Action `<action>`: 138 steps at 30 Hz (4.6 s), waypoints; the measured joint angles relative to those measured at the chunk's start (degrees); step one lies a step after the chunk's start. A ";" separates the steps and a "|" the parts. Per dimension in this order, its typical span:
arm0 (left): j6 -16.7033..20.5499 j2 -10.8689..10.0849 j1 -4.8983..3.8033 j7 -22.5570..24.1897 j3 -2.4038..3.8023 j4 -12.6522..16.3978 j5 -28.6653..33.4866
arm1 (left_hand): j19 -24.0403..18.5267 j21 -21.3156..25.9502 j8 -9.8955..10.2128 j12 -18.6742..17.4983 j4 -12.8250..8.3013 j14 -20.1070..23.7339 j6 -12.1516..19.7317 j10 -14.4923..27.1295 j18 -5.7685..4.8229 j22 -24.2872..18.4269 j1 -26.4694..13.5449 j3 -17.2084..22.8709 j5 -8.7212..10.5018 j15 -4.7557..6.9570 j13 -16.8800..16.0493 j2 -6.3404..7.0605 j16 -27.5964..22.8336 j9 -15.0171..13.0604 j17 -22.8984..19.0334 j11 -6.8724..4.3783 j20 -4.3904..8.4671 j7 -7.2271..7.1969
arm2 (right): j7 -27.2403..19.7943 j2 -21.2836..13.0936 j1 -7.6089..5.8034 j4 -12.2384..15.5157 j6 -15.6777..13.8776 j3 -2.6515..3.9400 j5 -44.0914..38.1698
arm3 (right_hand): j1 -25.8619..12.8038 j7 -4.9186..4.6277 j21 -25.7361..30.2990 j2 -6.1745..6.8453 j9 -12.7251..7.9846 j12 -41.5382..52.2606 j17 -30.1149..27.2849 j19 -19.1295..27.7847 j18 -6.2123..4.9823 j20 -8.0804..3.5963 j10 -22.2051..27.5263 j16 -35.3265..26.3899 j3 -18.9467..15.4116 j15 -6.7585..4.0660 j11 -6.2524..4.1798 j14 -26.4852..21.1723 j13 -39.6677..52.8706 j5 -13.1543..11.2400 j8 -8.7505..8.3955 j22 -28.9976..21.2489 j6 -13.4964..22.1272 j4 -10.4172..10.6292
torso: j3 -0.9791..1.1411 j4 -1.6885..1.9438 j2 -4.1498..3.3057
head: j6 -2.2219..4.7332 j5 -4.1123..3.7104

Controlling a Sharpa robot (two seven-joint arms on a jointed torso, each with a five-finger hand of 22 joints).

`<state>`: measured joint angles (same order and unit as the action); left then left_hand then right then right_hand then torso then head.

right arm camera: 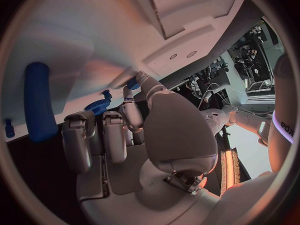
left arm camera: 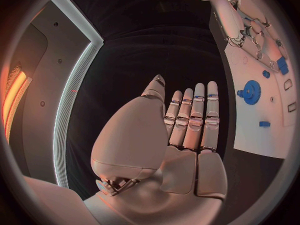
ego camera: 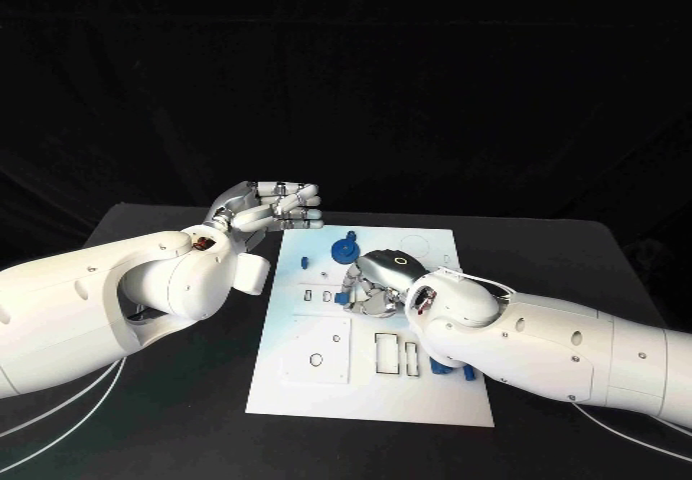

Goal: Assemble the parts on the task board

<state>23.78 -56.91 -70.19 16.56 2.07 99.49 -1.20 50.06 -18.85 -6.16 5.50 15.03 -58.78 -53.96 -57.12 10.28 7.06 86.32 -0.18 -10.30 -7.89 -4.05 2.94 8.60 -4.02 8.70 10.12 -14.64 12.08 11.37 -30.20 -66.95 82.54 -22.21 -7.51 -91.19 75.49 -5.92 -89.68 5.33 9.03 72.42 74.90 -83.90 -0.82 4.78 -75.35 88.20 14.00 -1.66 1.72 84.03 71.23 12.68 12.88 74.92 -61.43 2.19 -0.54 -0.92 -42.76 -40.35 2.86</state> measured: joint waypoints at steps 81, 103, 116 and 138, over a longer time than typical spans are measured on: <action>-15.25 2.55 1.68 -15.85 -2.05 -2.19 -58.38 | 30.01 -64.26 2.28 63.93 -0.23 -25.18 -0.92 -15.06 -5.84 66.69 0.35 26.53 0.00 10.04 -58.18 1.74 81.10 0.28 66.24 -9.31 11.37 -5.42 | 1.16 -7.58 -3.67 9.67 -2.56 0.76 3.69 | -2.89 -0.50 0.00 0.22 0.48 -1.18 0.01 -0.20 0.00 -0.19 0.43 0.00 4.58 -0.40 0.02 -0.01 -0.59 12.90 0.87 0.01 1.97 1.29 | -0.01 -0.02 0.87 | 1.14 -0.13; -15.98 2.82 1.65 -17.11 -1.99 -2.80 -59.20 | 30.21 -64.73 2.28 64.59 -1.09 -25.17 -0.30 -15.48 -5.84 67.16 -0.17 27.65 0.00 10.04 -59.01 2.27 81.10 0.28 66.22 -9.31 11.17 -5.22 | 0.98 -7.87 -3.65 10.82 -3.40 0.72 3.60 | -3.03 -0.46 0.00 0.38 0.53 -0.88 0.00 -0.20 0.00 -0.19 0.01 0.00 4.93 -0.41 -0.41 -0.01 -0.15 13.61 0.95 0.00 1.93 1.29 | -0.01 0.01 0.92 | 1.23 -0.08; -16.99 2.90 1.64 -18.05 -1.98 -2.98 -59.75 | 30.20 -64.97 2.27 64.87 -2.61 -25.17 -0.74 -15.80 -5.83 67.53 0.07 29.50 0.00 10.04 -59.38 3.10 81.10 0.26 66.22 -9.24 11.17 -5.22 | 0.94 -7.65 -3.63 10.88 -4.46 0.71 3.61 | -3.33 -0.45 0.00 0.68 0.80 -0.51 0.05 -0.20 0.00 -0.19 -0.20 0.00 4.93 -0.40 -0.20 -0.01 0.01 13.62 1.08 0.00 1.94 1.29 | -0.02 0.02 0.95 | 1.15 -0.14; -17.67 3.04 1.67 -18.86 -2.02 -3.37 -60.16 | 30.41 -64.97 2.22 65.05 -3.07 -25.17 -0.94 -16.08 -6.40 67.88 -0.53 31.06 0.00 10.04 -59.52 3.71 81.10 0.22 66.21 -9.11 11.37 -5.02 | 0.72 -7.35 -3.67 11.66 -4.89 0.76 3.69 | -3.44 -0.43 0.00 0.80 0.62 -0.51 0.03 -0.20 0.00 -0.19 -0.40 0.00 4.91 -0.40 -0.40 -0.01 0.17 13.83 1.24 -0.01 1.93 1.29 | -0.02 -0.01 0.94 | 1.10 0.10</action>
<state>6.11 -53.86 -68.52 -2.30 0.05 96.11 -61.36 80.47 -83.81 -3.94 70.55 11.96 -83.96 -54.90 -73.20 3.87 74.94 85.79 30.89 -10.30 2.15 -63.58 6.65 89.70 -3.81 74.91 1.01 -3.26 7.07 12.09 -37.56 -70.62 94.20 -27.10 -6.76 -87.50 72.05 -6.35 -89.68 6.14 9.65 71.91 74.93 -84.10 -0.82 4.59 -75.75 88.20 18.91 -2.06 1.32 84.02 71.40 26.51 14.11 74.90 -59.50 3.48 -0.56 -0.93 -41.81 -39.24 2.96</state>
